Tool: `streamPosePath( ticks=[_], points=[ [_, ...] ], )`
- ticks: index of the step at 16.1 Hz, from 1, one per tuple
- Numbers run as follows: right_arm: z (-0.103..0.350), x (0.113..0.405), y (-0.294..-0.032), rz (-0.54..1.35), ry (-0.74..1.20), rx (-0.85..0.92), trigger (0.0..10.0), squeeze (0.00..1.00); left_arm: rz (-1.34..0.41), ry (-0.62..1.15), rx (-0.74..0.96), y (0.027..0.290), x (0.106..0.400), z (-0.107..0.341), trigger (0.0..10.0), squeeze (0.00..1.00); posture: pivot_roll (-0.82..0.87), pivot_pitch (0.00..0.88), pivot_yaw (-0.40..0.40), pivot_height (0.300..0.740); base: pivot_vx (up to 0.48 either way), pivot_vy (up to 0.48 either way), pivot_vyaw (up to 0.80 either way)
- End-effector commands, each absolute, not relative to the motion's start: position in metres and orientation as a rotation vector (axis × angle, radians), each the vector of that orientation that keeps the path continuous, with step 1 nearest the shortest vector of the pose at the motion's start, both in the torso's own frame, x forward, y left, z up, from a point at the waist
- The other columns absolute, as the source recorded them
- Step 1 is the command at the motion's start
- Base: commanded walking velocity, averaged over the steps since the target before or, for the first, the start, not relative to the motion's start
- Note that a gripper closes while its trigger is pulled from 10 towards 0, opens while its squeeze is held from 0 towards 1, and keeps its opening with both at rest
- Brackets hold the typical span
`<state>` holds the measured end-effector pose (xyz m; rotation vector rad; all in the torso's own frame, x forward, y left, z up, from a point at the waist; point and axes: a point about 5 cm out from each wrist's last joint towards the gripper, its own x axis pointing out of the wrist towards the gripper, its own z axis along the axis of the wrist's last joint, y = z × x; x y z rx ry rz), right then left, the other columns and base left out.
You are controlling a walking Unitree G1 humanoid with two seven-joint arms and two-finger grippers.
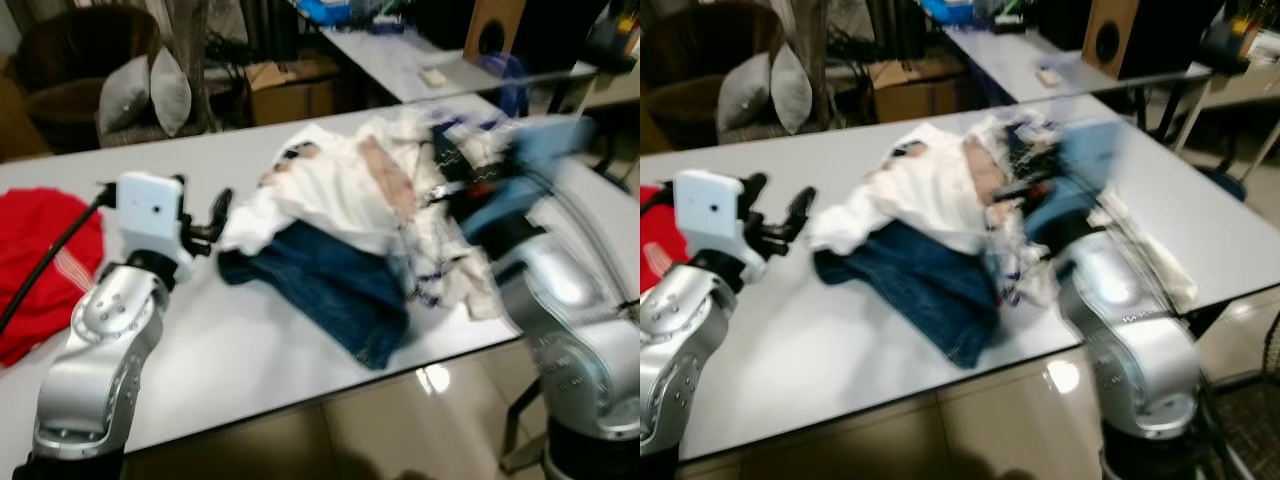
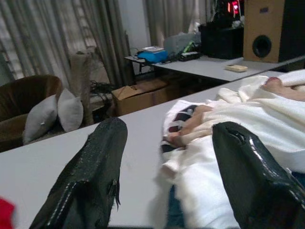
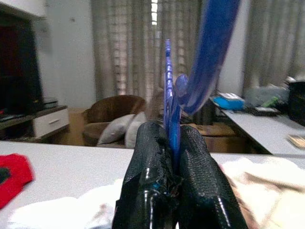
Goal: Hang hanger
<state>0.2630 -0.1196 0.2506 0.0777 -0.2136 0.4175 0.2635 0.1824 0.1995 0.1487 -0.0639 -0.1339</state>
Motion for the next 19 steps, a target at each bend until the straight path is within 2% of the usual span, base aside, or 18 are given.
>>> streamPosePath(
  ticks=[1, 5, 8, 14, 16, 18, 19],
  points=[
    [0.252, 0.264, -0.124, 0.405, -0.214, 0.056, 10.0, 0.0, -0.13, -0.05, 0.156, 0.18, 0.261, 0.197, 10.0, 0.0, -0.1, 0.0, 0.042, 0.74, 0.0, 0.458, 0.0],
    [0.245, 0.266, -0.117, 0.447, -0.183, 0.051, 10.0, 0.0, -0.095, -0.031, 0.165, 0.186, 0.254, 0.194, 10.0, 0.0, -0.08, 0.0, 0.022, 0.74, 0.0, 0.466, 0.0],
    [0.228, 0.26, -0.107, 0.552, -0.099, 0.002, 10.0, 0.0, -0.073, -0.01, 0.183, 0.192, 0.248, 0.19, 10.0, 0.0, -0.08, 0.0, 0.015, 0.74, 0.0, 0.463, 0.0],
    [0.181, 0.252, -0.113, 0.554, 0.06, 0.011, 10.0, 0.0, -0.077, 0.041, 0.176, 0.193, 0.235, 0.176, 10.0, 0.0, -0.06, 0.0, 0.007, 0.74, 0.0, 0.46, 0.0],
    [0.155, 0.247, -0.119, 0.526, 0.129, -0.038, 10.0, 0.0, -0.118, -0.008, 0.16, 0.188, 0.226, 0.173, 10.0, 0.0, -0.06, 0.0, 0.004, 0.74, 0.0, 0.0, 0.0],
    [0.144, 0.245, -0.127, 0.474, 0.159, 0.004, 10.0, 0.0, -0.125, 0.025, 0.191, 0.185, 0.219, 0.16, 10.0, 0.0, -0.06, 0.0, 0.004, 0.74, 0.0, -0.48, 0.0],
    [0.139, 0.245, -0.13, 0.469, 0.164, -0.031, 10.0, 0.0, -0.115, 0.033, 0.177, 0.185, 0.219, 0.157, 10.0, 0.0, -0.07, 0.0, 0.003, 0.74, 0.0, -0.48, 0.0]
  ],
)
